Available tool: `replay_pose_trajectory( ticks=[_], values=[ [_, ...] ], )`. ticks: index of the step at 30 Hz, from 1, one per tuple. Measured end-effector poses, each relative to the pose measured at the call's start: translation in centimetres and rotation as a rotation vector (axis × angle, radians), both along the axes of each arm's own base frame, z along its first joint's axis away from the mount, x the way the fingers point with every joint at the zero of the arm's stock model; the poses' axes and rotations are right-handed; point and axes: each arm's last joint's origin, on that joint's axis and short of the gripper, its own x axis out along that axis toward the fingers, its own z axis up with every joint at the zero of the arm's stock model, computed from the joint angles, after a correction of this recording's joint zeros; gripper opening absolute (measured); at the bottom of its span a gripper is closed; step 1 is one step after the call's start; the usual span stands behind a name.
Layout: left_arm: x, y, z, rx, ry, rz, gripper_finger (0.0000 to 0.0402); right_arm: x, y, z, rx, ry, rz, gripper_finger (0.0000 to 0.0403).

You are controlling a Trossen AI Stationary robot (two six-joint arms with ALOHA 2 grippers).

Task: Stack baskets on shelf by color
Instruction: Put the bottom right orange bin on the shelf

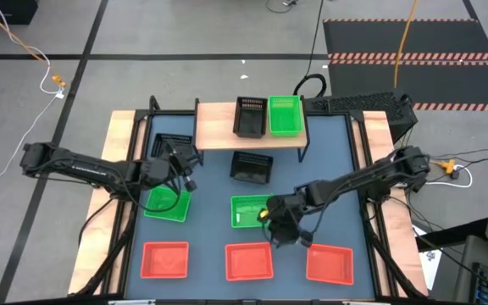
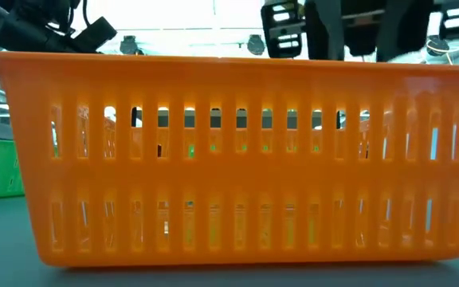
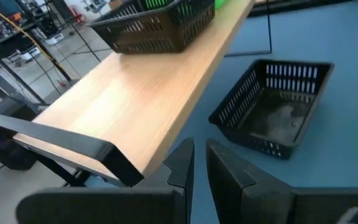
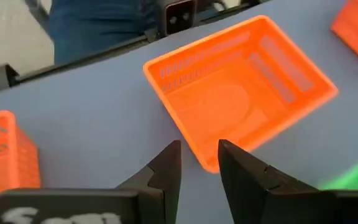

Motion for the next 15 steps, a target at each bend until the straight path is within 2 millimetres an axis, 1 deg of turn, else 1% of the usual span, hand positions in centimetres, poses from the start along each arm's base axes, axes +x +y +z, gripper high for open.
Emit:
replay_pose_trajectory(
  ticks=[4, 6, 8, 11, 15],
  values=[
    [0.3, 0.0, -0.6, -0.008, 0.028, 0.004, 0.0046, 0.4, 0.7, -1.7, -0.04, 0.02, 0.04, 0.0087],
    [0.5, 0.0, -0.8, -0.012, 0.037, 0.006, 0.0046, 0.1, 0.6, -2.3, -0.049, 0.082, 0.025, 0.0082],
    [0.6, 0.0, -1.0, -0.013, 0.051, 0.007, 0.0046, -0.4, 0.4, -2.3, -0.047, 0.161, -0.007, 0.0076],
    [0.7, 0.0, -1.2, -0.011, 0.063, 0.007, 0.0046, -1.6, 0.8, -1.3, -0.046, 0.25, -0.083, 0.0071],
    [0.8, 0.0, -1.2, 0.016, 0.072, -0.004, 0.0046, -3.2, 2.1, 1.5, 0.032, 0.279, -0.174, 0.0068]
  ],
)
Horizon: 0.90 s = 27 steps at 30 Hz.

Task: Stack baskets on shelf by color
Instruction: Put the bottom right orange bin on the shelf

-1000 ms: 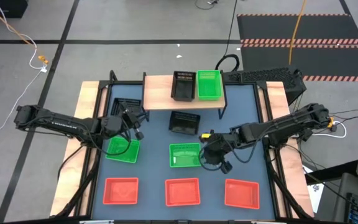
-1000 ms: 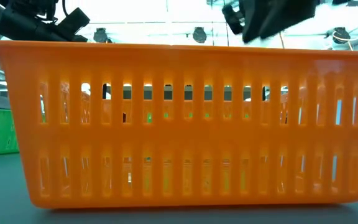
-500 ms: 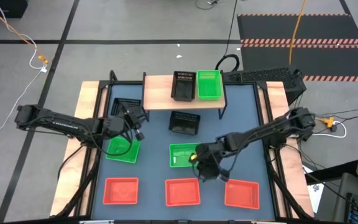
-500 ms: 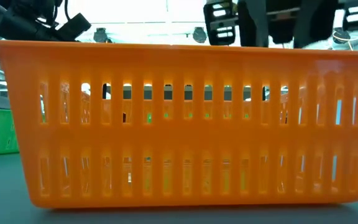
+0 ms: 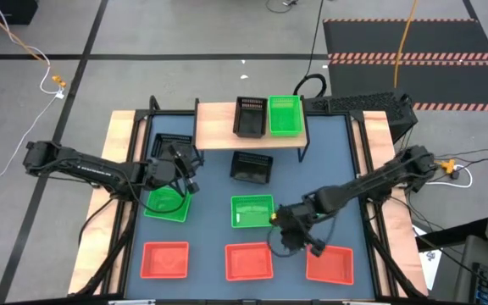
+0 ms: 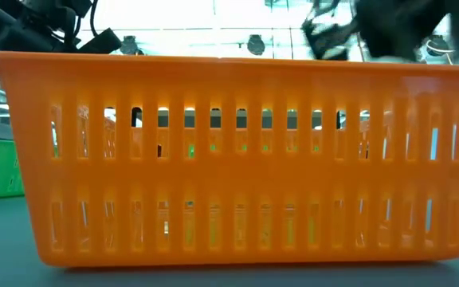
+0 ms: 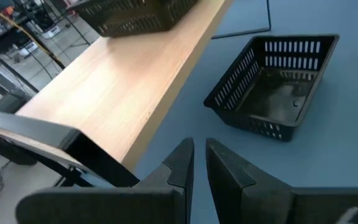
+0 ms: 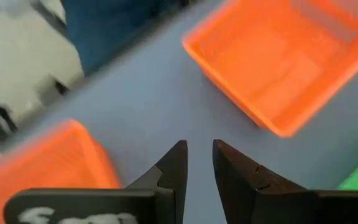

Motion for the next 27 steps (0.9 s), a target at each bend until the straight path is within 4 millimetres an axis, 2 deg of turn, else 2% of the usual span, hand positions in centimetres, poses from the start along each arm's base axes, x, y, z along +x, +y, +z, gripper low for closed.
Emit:
replay_pose_trajectory(
  ticks=[4, 11, 16, 19, 21, 24, 27],
  values=[
    [0.1, 0.0, 0.3, 0.036, -0.013, -0.009, 0.0046, -1.9, 1.4, 1.5, -0.016, 0.057, -0.113, 0.0068],
    [0.4, 0.0, 0.9, 0.102, -0.038, -0.03, 0.0046, -5.4, 3.4, 0.8, -0.156, 0.278, -0.197, 0.0068],
    [0.5, 0.1, 1.3, 0.136, -0.059, -0.034, 0.0046, -8.1, 3.7, 0.4, -0.236, 0.549, -0.323, 0.0068],
    [0.4, 0.4, 1.3, 0.141, -0.052, -0.02, 0.0046, -9.7, 5.0, 0.8, -0.15, 0.762, -0.354, 0.0068],
    [0.4, 0.7, 1.2, 0.139, -0.044, -0.006, 0.0046, -10.8, 6.2, 0.8, -0.137, 0.837, -0.336, 0.0068],
    [0.3, 1.1, 1.0, 0.137, -0.022, 0.016, 0.0046, -12.2, 7.5, 0.8, -0.161, 0.855, -0.298, 0.0068],
    [0.2, 1.5, 0.9, 0.129, -0.01, 0.037, 0.0046, -13.2, 8.2, 0.6, -0.224, 0.781, -0.266, 0.0068]
  ],
)
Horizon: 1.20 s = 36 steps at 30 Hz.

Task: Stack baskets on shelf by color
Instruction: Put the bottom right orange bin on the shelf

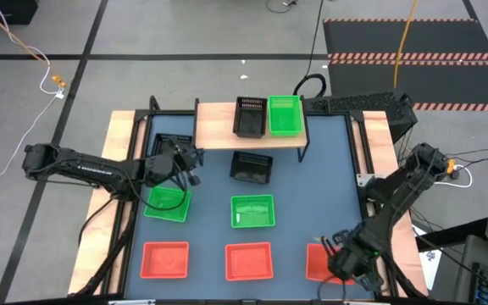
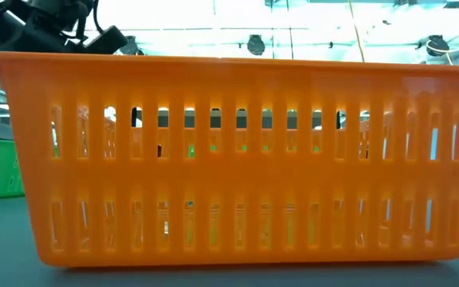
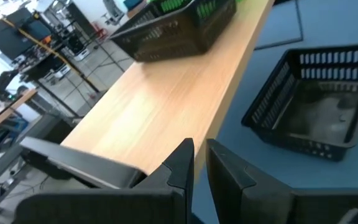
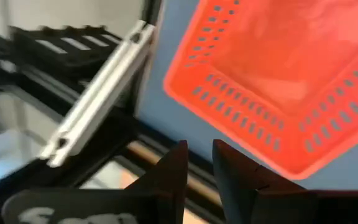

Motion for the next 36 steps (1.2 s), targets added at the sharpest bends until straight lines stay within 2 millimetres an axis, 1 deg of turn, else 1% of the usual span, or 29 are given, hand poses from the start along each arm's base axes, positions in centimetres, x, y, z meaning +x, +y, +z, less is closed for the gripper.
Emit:
replay_pose_trajectory(
  ticks=[4, 8, 12, 15, 18, 22, 24, 26, 29, 32, 36],
  values=[
    [-0.1, 0.4, -0.1, 0.005, 0.009, 0.017, 0.0046, -0.4, 0.7, -0.7, -0.123, -0.119, 0.018, 0.0068],
    [-0.1, 0.9, 0.2, 0.026, -0.003, 0.036, 0.0046, -0.8, 1.5, -2.0, -0.185, -0.124, 0.098, 0.0068],
    [-0.1, 1.6, 0.5, 0.036, -0.025, 0.07, 0.0046, -1.4, 1.8, -2.3, -0.209, -0.103, 0.15, 0.007],
    [-0.2, 2.1, 0.5, 0.037, -0.032, 0.098, 0.0046, -1.4, 1.7, -1.7, -0.227, -0.096, 0.149, 0.0076],
    [-0.3, 2.5, 0.6, 0.026, -0.049, 0.125, 0.0046, -1.0, 1.5, -0.5, -0.267, -0.112, 0.152, 0.0085],
    [-0.3, 2.9, 0.8, 0.012, -0.083, 0.15, 0.0046, 0.1, 0.4, 0.9, -0.415, -0.301, 0.19, 0.0085],
    [-0.3, 3.0, 0.7, 0.008, -0.088, 0.154, 0.0046, 0.6, -0.2, 1.3, -0.484, -0.396, 0.22, 0.0083],
    [-0.3, 3.0, 0.7, 0.007, -0.086, 0.155, 0.0046, 1.0, -0.5, 1.4, -0.523, -0.443, 0.262, 0.0082],
    [-0.3, 3.0, 0.7, 0.004, -0.09, 0.155, 0.0046, 1.7, -0.5, 1.3, -0.482, -0.478, 0.339, 0.0082],
    [-0.3, 2.8, 1.0, -0.003, -0.126, 0.152, 0.0046, 2.5, 0.3, 1.2, -0.403, -0.56, 0.445, 0.0082],
    [0.0, 2.4, 1.5, 0.018, -0.171, 0.124, 0.0047, 2.1, 1.0, 1.3, -0.378, -0.595, 0.523, 0.0082]
  ],
)
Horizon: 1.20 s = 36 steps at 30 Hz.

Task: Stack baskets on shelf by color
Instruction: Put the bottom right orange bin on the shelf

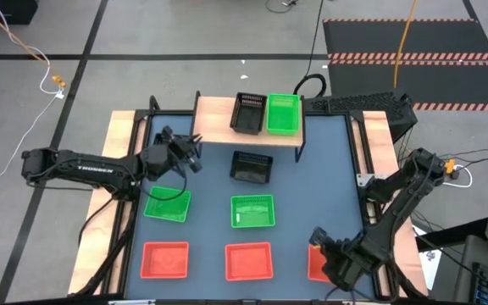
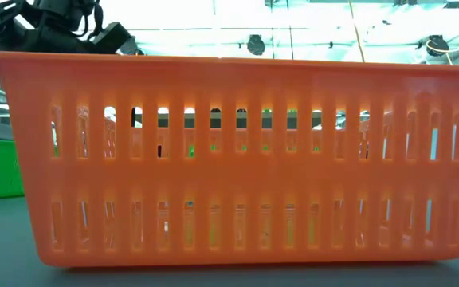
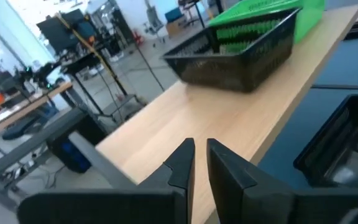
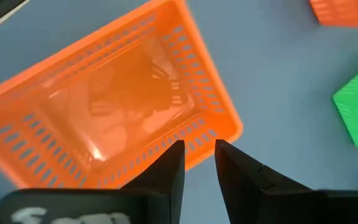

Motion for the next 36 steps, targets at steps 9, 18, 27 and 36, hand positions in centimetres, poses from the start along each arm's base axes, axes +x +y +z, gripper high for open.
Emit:
replay_pose_trajectory(
  ticks=[9, 18, 27, 36],
  values=[
    [0.0, -0.2, -0.1, -0.023, -0.011, -0.006, 0.0047, -2.4, 0.4, -0.1, -0.089, 0.088, 0.126, 0.0082],
    [0.1, -1.4, -0.8, -0.069, 0.04, -0.062, 0.0047, -5.4, 0.7, 1.3, -0.156, 0.261, 0.22, 0.0082],
    [0.1, -1.7, -0.9, -0.077, 0.041, -0.077, 0.0047, -6.8, 2.2, -0.1, -0.112, 0.181, 0.299, 0.0082],
    [0.1, -1.7, -0.9, -0.071, 0.047, -0.078, 0.0047, -7.3, 1.8, -1.9, -0.136, 0.187, 0.321, 0.0082]
  ],
)
